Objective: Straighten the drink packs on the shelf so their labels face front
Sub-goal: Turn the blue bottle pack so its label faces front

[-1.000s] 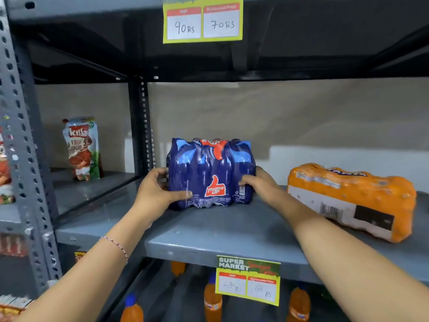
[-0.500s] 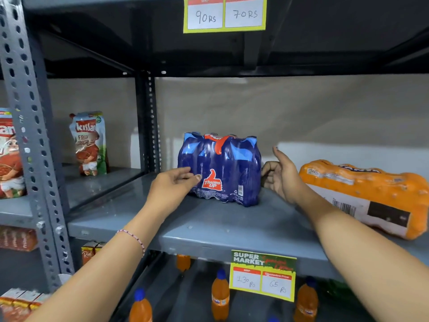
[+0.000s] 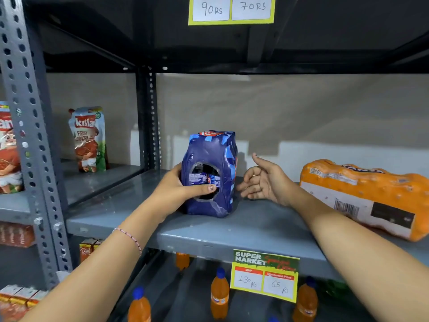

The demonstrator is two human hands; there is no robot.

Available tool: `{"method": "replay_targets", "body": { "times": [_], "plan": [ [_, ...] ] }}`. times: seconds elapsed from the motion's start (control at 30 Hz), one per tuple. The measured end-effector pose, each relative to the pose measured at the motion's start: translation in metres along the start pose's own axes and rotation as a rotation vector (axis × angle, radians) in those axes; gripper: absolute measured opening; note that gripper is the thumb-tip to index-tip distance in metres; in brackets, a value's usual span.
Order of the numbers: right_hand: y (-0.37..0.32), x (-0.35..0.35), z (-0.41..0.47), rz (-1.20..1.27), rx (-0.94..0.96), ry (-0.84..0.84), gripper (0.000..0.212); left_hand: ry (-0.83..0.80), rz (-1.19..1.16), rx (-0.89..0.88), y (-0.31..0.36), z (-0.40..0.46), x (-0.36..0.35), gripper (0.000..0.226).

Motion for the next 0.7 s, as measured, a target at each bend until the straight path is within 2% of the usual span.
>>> {"method": "replay_targets", "body": {
  "times": [0.1, 0.23, 0.3, 0.37, 0.43, 0.57, 0.6, 0.7],
  "plan": [
    [-0.002, 0.014, 0.002, -0.030, 0.076, 0.158, 0.049, 0.035, -0.191, 0.092, -0.008, 0.003, 0.014, 0.064],
    [-0.004, 0.028, 0.007, -0.115, 0.156, 0.336, 0.024, 0.308, -0.333, 0.187, -0.020, 0.008, 0.038, 0.039],
    [-0.002, 0.029, 0.009, -0.176, 0.169, 0.374, 0.020, 0.515, -0.263, 0.223, -0.027, 0.009, 0.054, 0.030],
    [-0.002, 0.027, 0.009, -0.202, 0.184, 0.385, 0.035, 0.621, -0.099, 0.216, -0.030, 0.012, 0.062, 0.019],
    [-0.003, 0.025, 0.010, -0.195, 0.182, 0.372, 0.055, 0.573, -0.050, 0.158, -0.022, 0.014, 0.052, 0.012],
    [-0.004, 0.022, 0.011, -0.166, 0.153, 0.288, 0.071, 0.466, -0.061, 0.111, -0.010, 0.015, 0.035, 0.027],
    [-0.005, 0.023, 0.010, -0.198, 0.154, 0.284, 0.068, 0.430, -0.006, 0.130, -0.009, 0.015, 0.033, 0.035],
    [-0.011, 0.022, 0.005, -0.305, 0.192, 0.274, 0.037, 0.299, 0.317, 0.129, -0.010, 0.018, 0.029, 0.059]
  ]
}}
Point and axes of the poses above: each hand's wrist, its own z-axis towards the middle knuckle, its own x-axis out of the back of the hand, y = z × x, the point moved 6 cm from there along z, towards the middle knuckle, and after that the axes turned 3 degrees about y, right-handed, at the moved point
